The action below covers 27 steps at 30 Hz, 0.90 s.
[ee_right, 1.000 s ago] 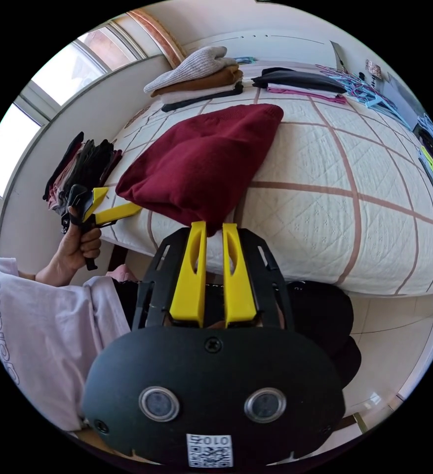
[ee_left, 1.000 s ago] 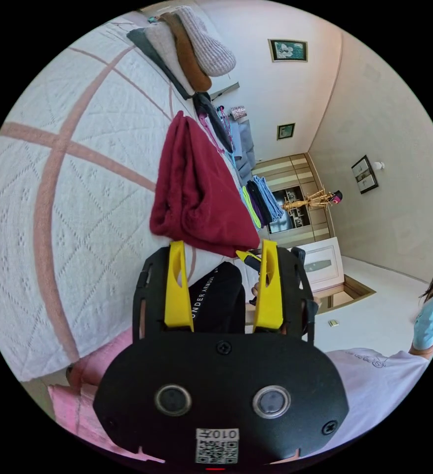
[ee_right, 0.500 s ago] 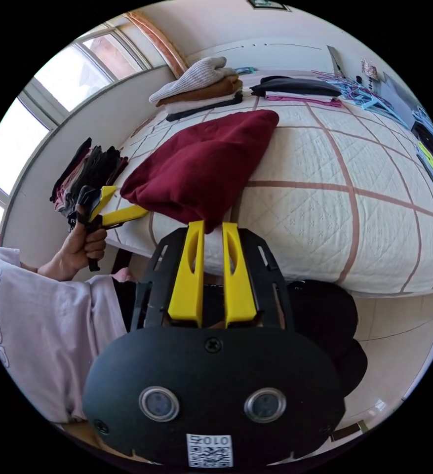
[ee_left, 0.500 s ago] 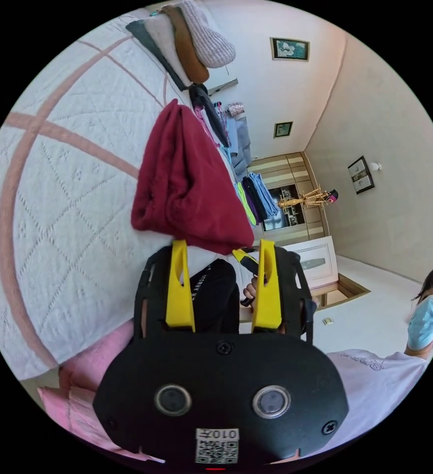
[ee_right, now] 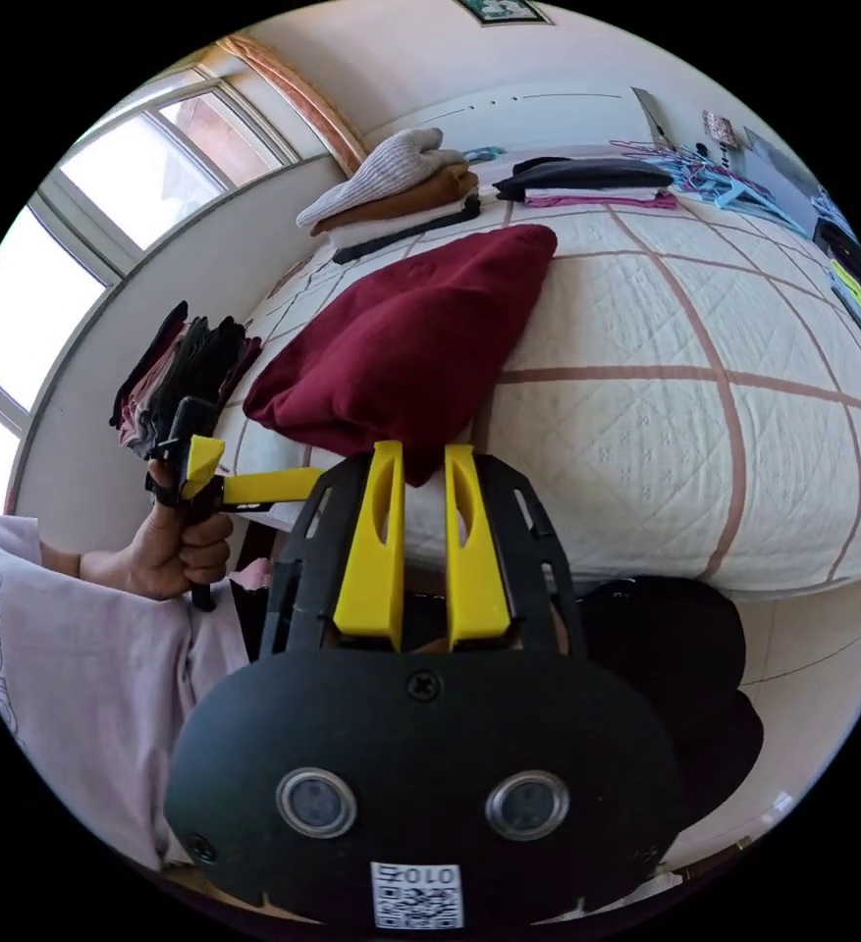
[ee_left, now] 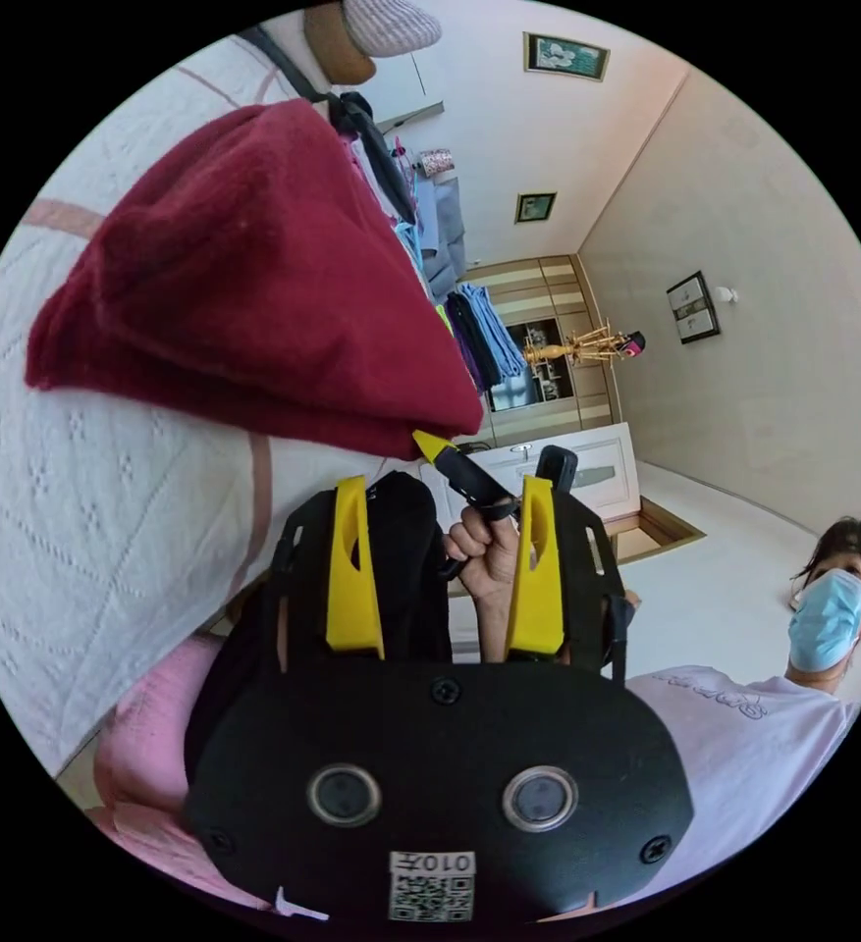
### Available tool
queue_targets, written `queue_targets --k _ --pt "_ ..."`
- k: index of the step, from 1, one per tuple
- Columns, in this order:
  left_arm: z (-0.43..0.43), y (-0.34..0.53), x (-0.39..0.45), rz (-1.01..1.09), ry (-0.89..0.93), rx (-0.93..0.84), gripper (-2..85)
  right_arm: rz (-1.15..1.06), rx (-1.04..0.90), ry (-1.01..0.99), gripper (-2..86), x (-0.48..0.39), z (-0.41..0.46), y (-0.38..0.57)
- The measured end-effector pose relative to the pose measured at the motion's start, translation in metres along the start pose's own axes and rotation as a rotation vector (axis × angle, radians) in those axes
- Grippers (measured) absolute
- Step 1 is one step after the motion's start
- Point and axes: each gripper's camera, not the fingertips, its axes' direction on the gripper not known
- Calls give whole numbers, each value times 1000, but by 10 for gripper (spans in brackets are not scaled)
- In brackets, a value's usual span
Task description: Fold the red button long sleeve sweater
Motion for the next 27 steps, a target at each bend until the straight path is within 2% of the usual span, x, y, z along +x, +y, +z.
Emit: queue_targets --k 3,7,10,15,23,27 --pt "-1 2 0 0 83 58 232 -80 -28 43 57 -21 -14 -6" --pt "-6 6 -8 -54 165 111 253 -47 -64 -19 55 -26 -22 -10" --pt "-16 15 -8 -72 179 168 263 -11 -84 -45 54 -27 -23 -10" --pt "-40 18 2 -57 127 235 269 -71 -106 3 52 -44 -20 -4" --pt "-41 37 -34 -290 165 272 215 -99 -117 70 51 -37 -27 1" --pt "-46 32 -26 -220 137 256 183 -102 -120 65 53 -16 -34 2"
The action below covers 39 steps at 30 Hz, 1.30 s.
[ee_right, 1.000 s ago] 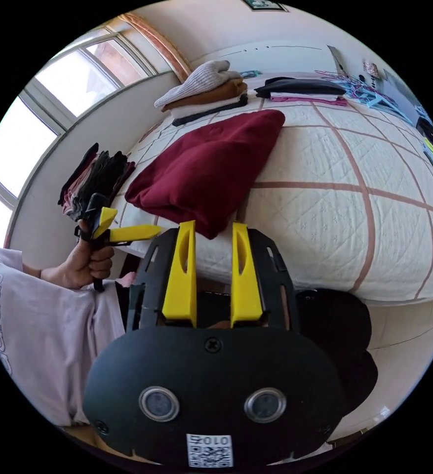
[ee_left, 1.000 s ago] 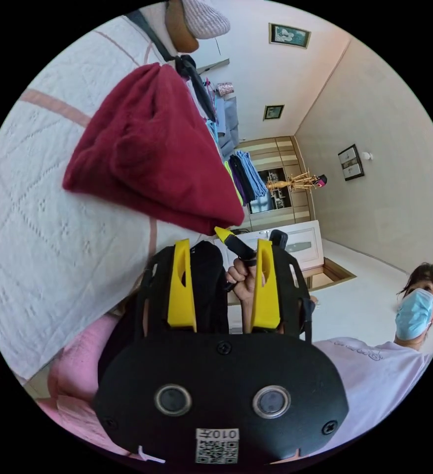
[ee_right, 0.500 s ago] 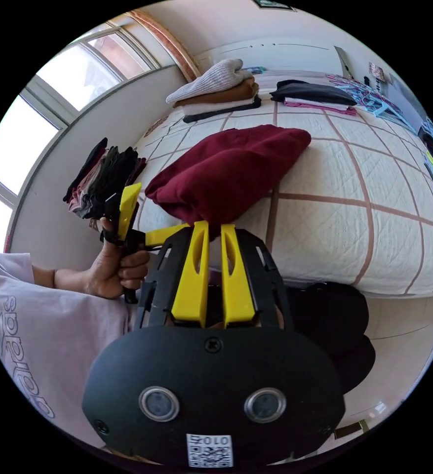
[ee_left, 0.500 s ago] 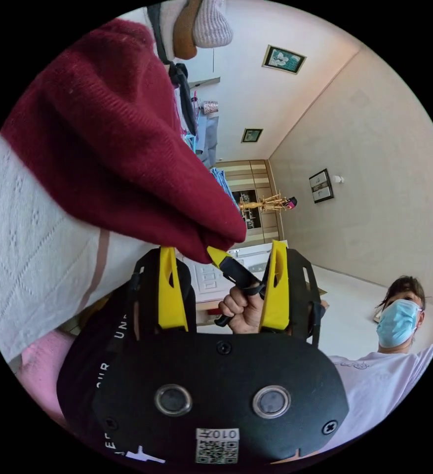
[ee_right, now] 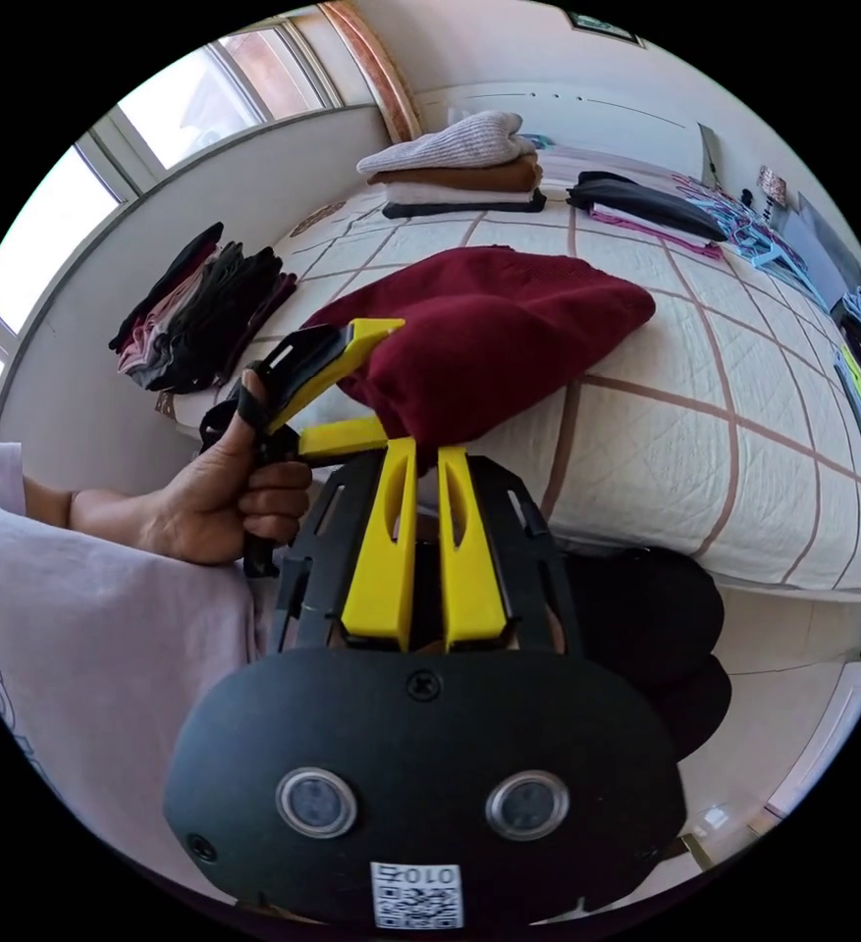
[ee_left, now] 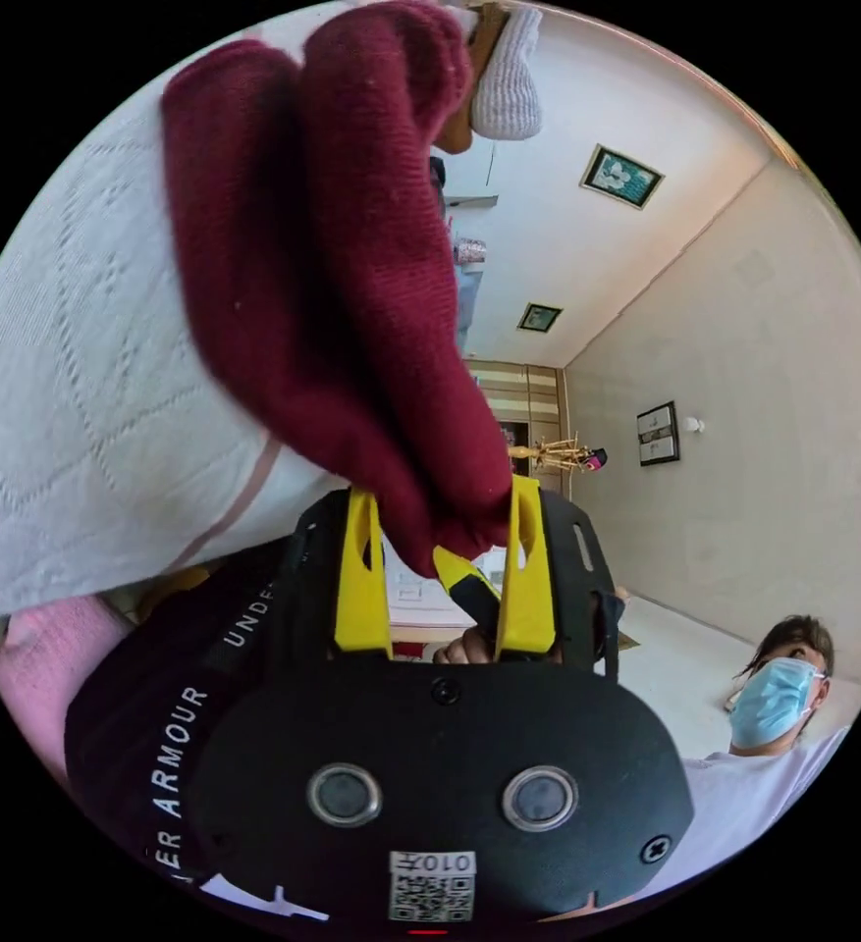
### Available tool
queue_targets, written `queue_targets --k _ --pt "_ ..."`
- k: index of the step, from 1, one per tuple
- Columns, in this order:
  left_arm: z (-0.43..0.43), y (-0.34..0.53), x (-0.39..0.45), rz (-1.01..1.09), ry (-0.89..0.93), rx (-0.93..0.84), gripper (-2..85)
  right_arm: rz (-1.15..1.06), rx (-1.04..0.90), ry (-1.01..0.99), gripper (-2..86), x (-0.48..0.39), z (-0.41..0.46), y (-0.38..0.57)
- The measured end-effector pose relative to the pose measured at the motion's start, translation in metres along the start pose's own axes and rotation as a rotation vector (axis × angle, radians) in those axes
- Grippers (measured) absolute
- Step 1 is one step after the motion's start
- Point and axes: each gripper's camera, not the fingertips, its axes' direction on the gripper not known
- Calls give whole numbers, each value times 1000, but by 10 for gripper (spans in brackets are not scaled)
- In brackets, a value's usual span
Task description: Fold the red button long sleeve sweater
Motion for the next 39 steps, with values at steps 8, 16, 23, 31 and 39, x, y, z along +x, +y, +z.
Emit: queue_targets --k 8,16,23,31,39 --pt "-37 -32 47 239 -112 -125 127 33 121 -300 94 96 -30 25" --pt "-91 -54 45 103 69 -134 120 318 284 -796 135 244 -19 25" --pt "-131 -67 36 83 78 -151 115 429 206 -992 145 315 24 -33" --pt "-148 -78 4 65 128 -144 116 415 86 -1010 129 333 40 -90" --pt "-137 -82 -43 1 -3 -228 191 288 -33 -731 76 332 3 -115"
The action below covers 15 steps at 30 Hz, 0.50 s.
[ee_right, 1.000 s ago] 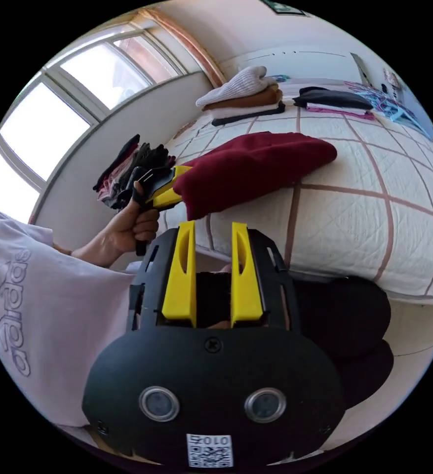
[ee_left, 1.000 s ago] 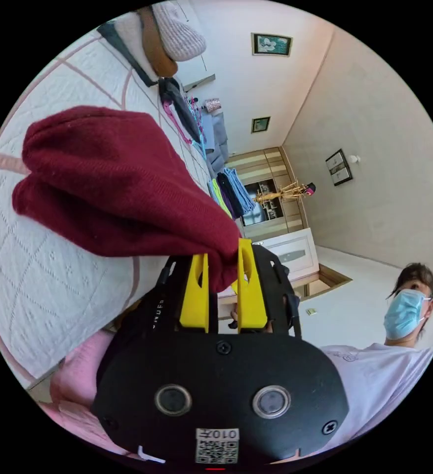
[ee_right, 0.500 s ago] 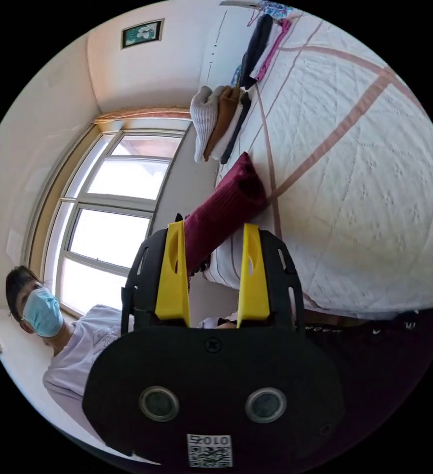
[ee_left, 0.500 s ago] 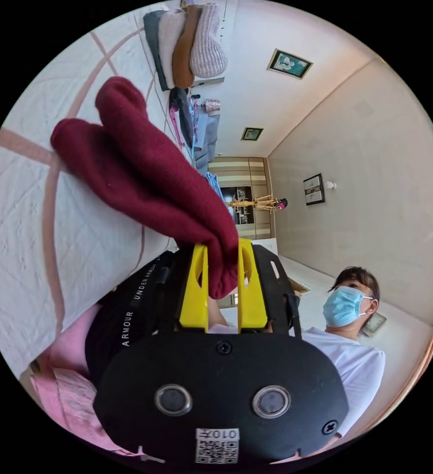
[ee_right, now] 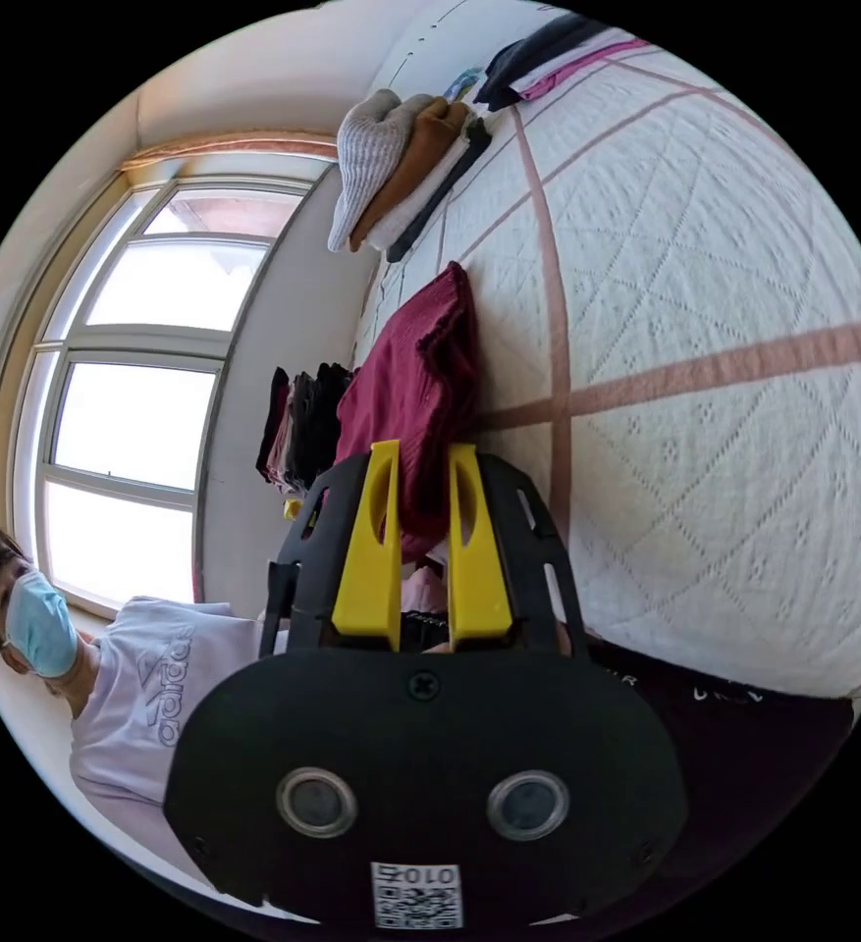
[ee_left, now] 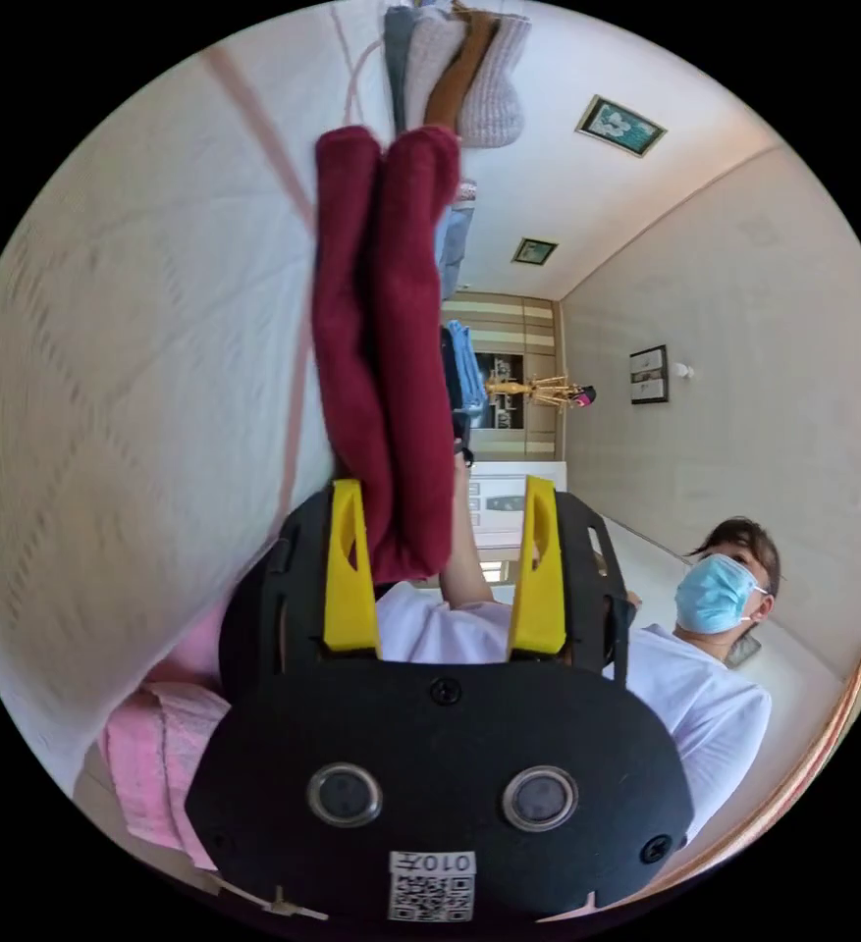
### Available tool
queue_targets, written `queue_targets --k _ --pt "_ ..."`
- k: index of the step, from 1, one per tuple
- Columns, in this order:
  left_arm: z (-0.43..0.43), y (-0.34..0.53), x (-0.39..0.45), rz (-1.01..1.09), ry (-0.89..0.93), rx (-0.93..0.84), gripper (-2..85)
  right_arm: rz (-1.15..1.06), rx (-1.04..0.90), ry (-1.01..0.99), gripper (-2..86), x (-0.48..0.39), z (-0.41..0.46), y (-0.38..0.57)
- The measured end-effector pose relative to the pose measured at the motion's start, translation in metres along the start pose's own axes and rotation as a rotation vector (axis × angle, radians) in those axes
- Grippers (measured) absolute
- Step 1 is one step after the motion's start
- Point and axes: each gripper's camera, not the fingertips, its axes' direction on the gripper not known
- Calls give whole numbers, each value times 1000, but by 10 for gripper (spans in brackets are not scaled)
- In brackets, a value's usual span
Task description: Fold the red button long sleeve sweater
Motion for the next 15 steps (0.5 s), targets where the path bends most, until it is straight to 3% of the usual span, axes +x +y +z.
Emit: queue_targets --k 4,10,15 --pt "3 2 -13 -11 0 72 215 -21 -3 2 82 -6 -7 -6" --pt "2 10 -15 -4 -148 109 230 13 -12 -17 82 -5 -16 -21" --pt "31 -11 -30 5 -169 26 248 33 -5 -52 81 -8 -23 -27"
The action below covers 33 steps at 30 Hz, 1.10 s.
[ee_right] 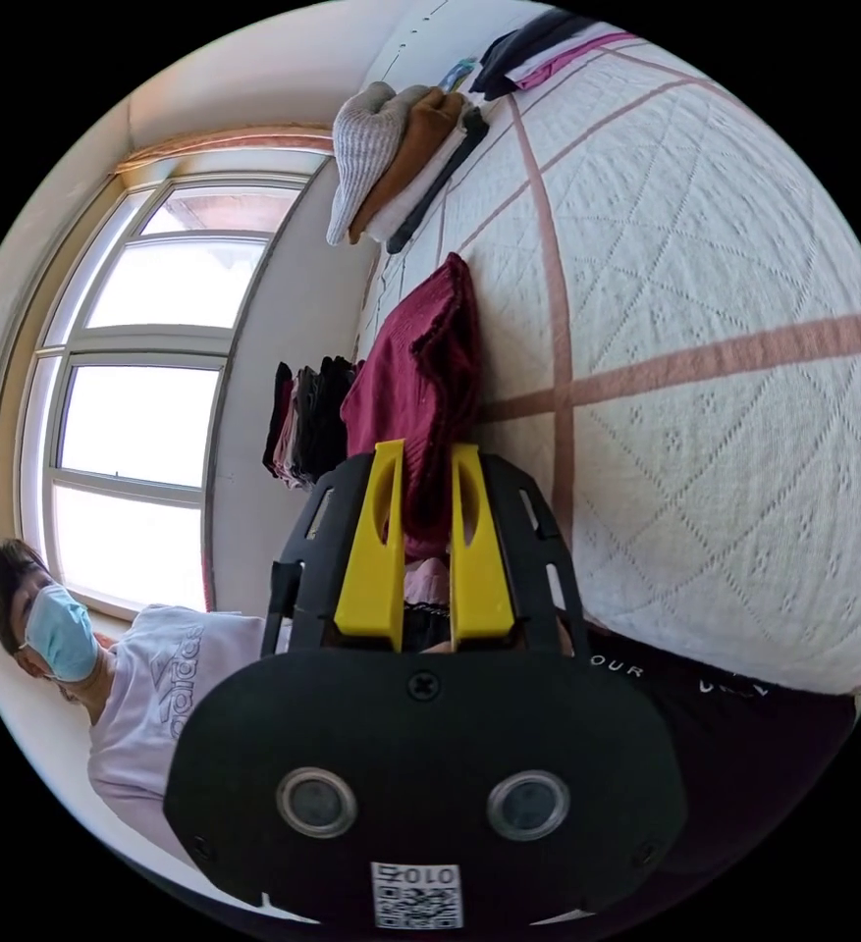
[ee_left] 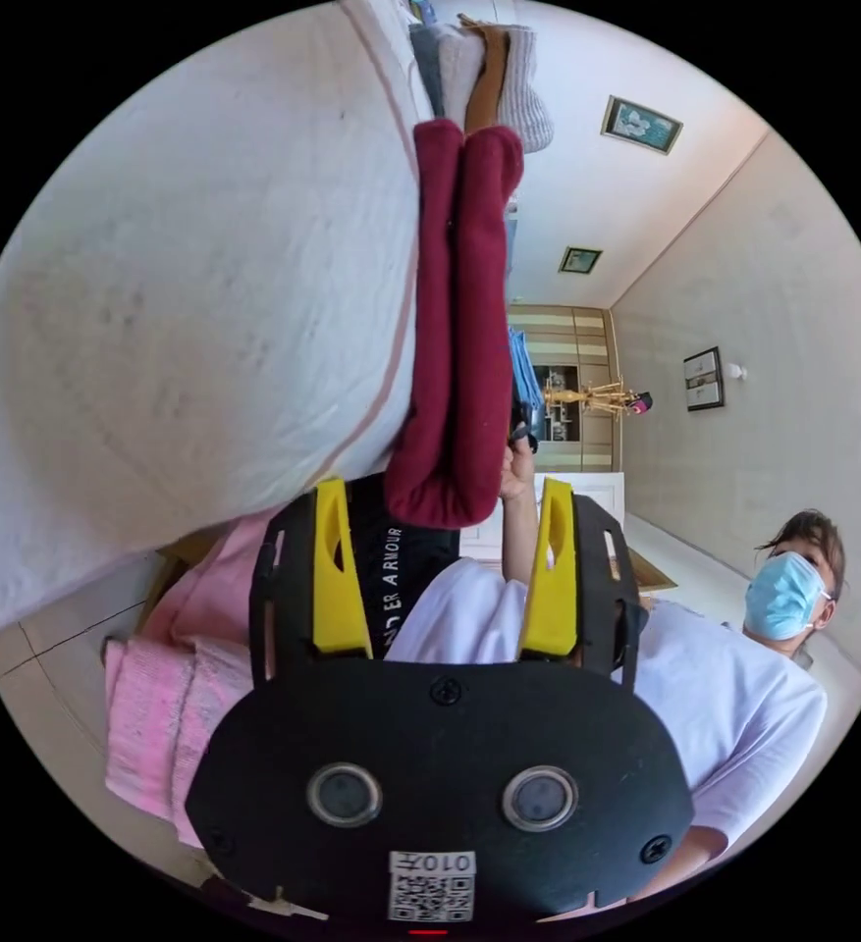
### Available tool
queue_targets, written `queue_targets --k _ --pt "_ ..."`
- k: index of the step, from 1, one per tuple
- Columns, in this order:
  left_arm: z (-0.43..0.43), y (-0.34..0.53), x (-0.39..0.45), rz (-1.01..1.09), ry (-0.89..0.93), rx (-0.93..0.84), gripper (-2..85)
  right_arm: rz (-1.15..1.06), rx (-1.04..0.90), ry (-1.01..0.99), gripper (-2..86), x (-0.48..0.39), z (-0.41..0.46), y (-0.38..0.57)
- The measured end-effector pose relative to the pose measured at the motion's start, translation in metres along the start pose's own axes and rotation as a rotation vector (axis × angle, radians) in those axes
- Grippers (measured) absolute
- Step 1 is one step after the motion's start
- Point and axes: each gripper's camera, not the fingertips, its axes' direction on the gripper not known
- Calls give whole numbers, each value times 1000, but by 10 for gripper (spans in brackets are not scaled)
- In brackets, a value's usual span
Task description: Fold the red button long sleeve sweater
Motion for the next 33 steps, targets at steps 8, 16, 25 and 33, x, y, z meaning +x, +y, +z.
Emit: queue_targets --k 8,16,25,33 --pt "59 -51 -6 43 59 -58 217 -14 13 -8 81 -15 -8 -3" --pt "58 -77 42 136 -71 -22 183 -40 -7 -4 72 -28 -13 5" --pt "50 -186 205 574 -110 -10 162 -277 129 -43 57 -138 -74 13" --pt "122 -320 246 587 115 -165 157 -348 199 134 55 -222 -159 5"
